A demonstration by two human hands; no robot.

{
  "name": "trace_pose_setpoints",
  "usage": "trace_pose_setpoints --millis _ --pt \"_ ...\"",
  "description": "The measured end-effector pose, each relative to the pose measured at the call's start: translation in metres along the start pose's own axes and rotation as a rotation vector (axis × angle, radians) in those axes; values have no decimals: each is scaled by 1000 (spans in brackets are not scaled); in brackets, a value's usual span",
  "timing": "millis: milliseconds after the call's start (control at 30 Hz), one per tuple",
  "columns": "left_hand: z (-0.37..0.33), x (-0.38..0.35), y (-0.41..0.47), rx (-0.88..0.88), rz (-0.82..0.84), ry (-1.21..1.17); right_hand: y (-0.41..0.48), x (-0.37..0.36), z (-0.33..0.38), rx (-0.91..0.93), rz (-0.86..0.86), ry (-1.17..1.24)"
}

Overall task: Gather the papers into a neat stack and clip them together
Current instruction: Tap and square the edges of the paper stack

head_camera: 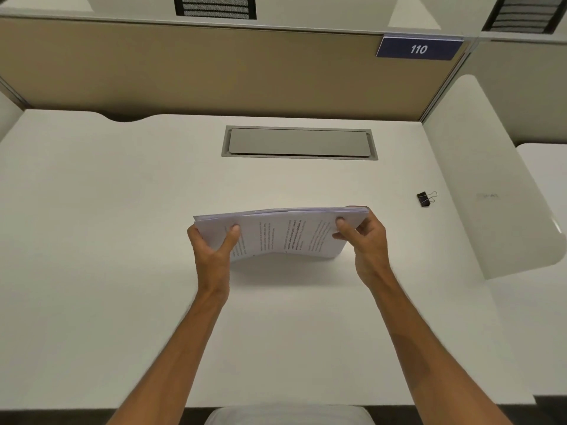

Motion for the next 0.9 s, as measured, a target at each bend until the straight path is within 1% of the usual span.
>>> trace_pose_setpoints --millis 67,200,333,433,700,833,900 --pt "-6 -4 -3 -8 -52 -49 -3 -4 6 26 3 31" --pt "-12 -13 -3 -2 -96 -100 -10 -7 17 51 -26 67" --pt "-9 -5 -1 77 -228 17 -9 -6 15 15 -117 78" --pt "-10 2 -1 69 -271 118 -8 -4 13 0 -165 60" --pt "-19 -3 4 26 -236 79 -8 -4 14 -16 -193 38" --pt "-17 -12 4 23 -119 -6 -6 -1 12 -16 -214 24" --pt "-14 -12 5 -10 -54 -62 -5 0 13 -15 -218 8"
Point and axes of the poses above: each hand's wrist, its own y-axis towards the middle knuckle, its own x-axis out of the back of the hand, z = x × y, the point moved 9 cm from there along y, towards the middle knuckle, and after that the axes turned 13 degrees about -x, right-handed, at the moved point
